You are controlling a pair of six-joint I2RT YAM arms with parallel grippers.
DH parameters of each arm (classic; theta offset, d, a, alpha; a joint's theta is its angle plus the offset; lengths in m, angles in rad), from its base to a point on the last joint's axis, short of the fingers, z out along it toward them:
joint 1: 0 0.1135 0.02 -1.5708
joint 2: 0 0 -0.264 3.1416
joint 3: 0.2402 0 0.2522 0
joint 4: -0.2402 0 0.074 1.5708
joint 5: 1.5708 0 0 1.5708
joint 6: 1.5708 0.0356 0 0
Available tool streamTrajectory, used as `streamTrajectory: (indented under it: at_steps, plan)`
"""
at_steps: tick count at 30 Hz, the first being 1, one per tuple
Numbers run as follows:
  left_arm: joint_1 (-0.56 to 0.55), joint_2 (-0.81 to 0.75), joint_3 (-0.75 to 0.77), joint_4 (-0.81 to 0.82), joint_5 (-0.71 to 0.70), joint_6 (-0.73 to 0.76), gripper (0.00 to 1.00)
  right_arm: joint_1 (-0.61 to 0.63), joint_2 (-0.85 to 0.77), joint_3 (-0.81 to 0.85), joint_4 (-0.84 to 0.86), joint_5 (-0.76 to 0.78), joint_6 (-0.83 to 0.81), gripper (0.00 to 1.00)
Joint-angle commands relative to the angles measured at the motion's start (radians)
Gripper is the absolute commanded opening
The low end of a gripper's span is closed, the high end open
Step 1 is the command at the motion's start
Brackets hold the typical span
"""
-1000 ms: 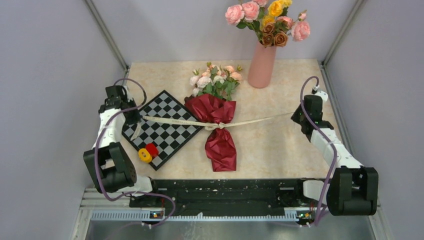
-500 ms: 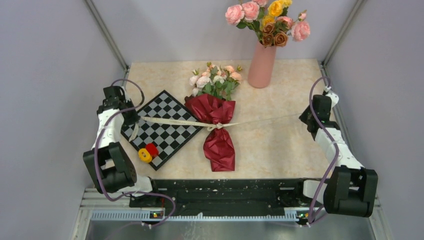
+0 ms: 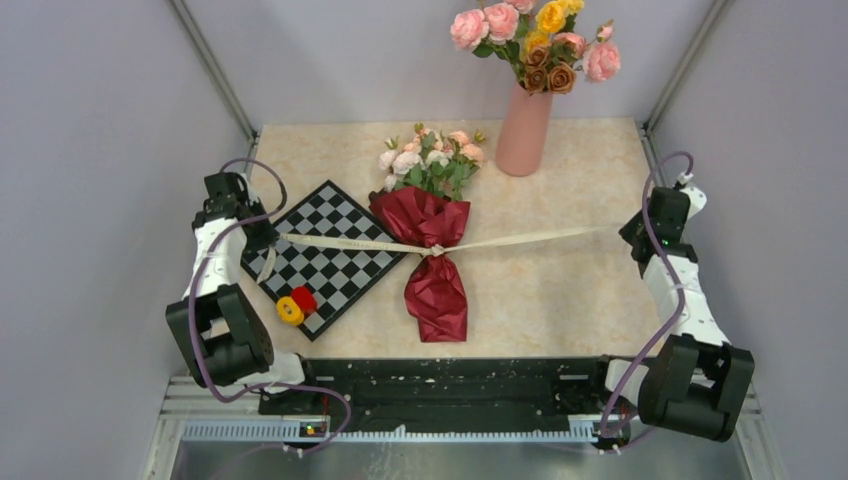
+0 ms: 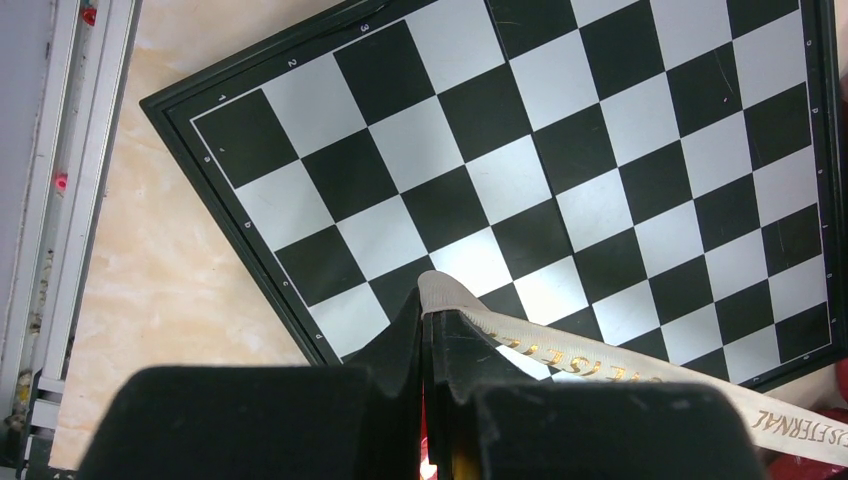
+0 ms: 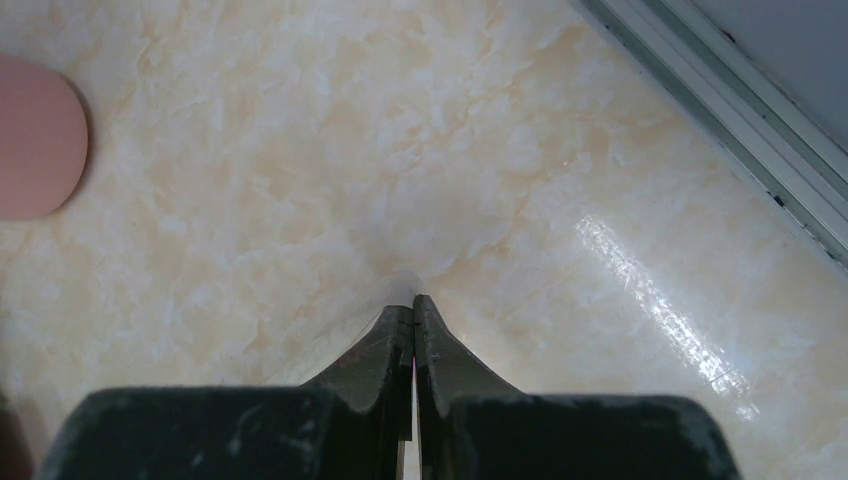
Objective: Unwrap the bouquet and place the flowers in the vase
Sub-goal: Untie the ribbon from the wrapping paper.
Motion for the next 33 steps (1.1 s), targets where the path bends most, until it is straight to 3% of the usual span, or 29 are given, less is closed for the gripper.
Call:
streamTrajectory:
  at_steps: [1,33]
  plan:
    - [0.017,-0.036,0.032,0.025,-0.025,0.003,0.0,-0.059,-0.036,0.064,0.002,-0.013,-0.016,0.0]
    - [0.043,-0.112,-0.001,0.073,-0.126,-0.012,0.0,-0.162,-0.049,0.065,-0.01,-0.053,-0.05,0.0]
